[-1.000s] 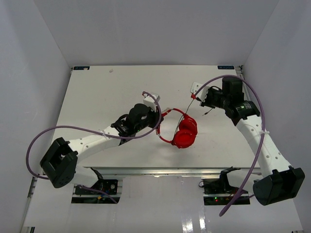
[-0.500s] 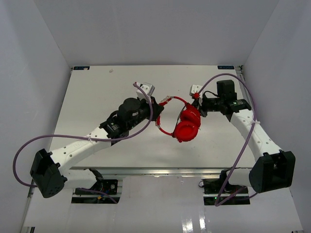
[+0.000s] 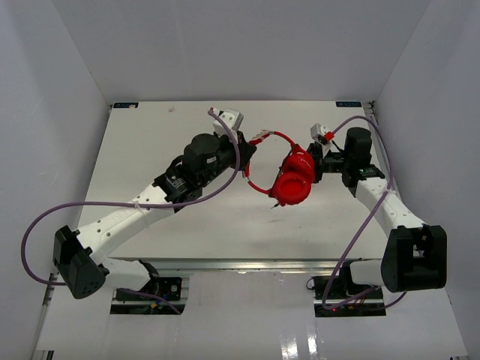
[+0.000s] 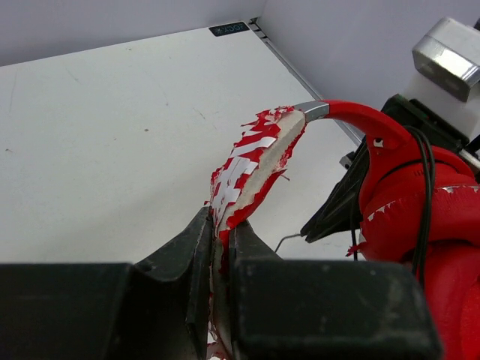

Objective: Wrap the headphones

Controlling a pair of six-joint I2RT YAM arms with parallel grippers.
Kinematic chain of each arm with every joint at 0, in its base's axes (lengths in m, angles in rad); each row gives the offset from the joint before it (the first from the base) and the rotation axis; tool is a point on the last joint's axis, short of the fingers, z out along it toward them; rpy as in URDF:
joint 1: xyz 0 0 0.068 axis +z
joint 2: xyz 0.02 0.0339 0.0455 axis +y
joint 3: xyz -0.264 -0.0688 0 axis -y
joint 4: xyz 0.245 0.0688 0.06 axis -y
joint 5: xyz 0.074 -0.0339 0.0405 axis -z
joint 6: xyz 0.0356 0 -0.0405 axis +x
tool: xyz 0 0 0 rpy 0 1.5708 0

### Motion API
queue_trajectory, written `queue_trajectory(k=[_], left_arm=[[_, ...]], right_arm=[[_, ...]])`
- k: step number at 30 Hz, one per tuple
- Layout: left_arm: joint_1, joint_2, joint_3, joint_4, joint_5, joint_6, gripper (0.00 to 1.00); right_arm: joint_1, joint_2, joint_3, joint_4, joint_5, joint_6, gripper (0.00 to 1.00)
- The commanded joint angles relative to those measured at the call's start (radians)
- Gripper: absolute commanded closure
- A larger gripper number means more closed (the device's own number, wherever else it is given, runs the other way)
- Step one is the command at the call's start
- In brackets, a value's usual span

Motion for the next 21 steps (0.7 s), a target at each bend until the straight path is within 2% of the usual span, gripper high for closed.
queue_trajectory(k=[1,4,7,11,14,19,21], left_arm=[[-0.011,0.007,0.141,0.11,0.017,-0.05,1.0],[-0.016,0.028,0.196,0.099,0.014,-0.05,1.0],[-0.018,0.032,0.24,0.088,-0.004,-0.054,1.0],[-0.018,0.027,0.281,0.084,-0.026,-0.064,1.0],[-0.019,0.029,0.299,0.082,-0.031,-0.086,1.0],[-0.018,0.025,0.318,0.077,-0.088,-0.107,1.0],[-0.018,0.016,0.319,0.076,-0.135,-0.113,1.0]], right_arm=[[0.003,-0.017,-0.12,0.748,-0.08,0.634,0.9],[0.006,-0.001,-0.139,0.937,-0.066,0.793,0.83],[0.008,-0.005,-0.145,0.974,-0.043,0.821,0.77],[0.011,-0.026,-0.156,0.873,-0.017,0.723,0.68],[0.011,-0.041,-0.16,0.752,-0.006,0.602,0.68],[0.016,-0.068,-0.176,0.705,-0.001,0.565,0.7],[0.019,-0.079,-0.177,0.637,0.007,0.525,0.72]])
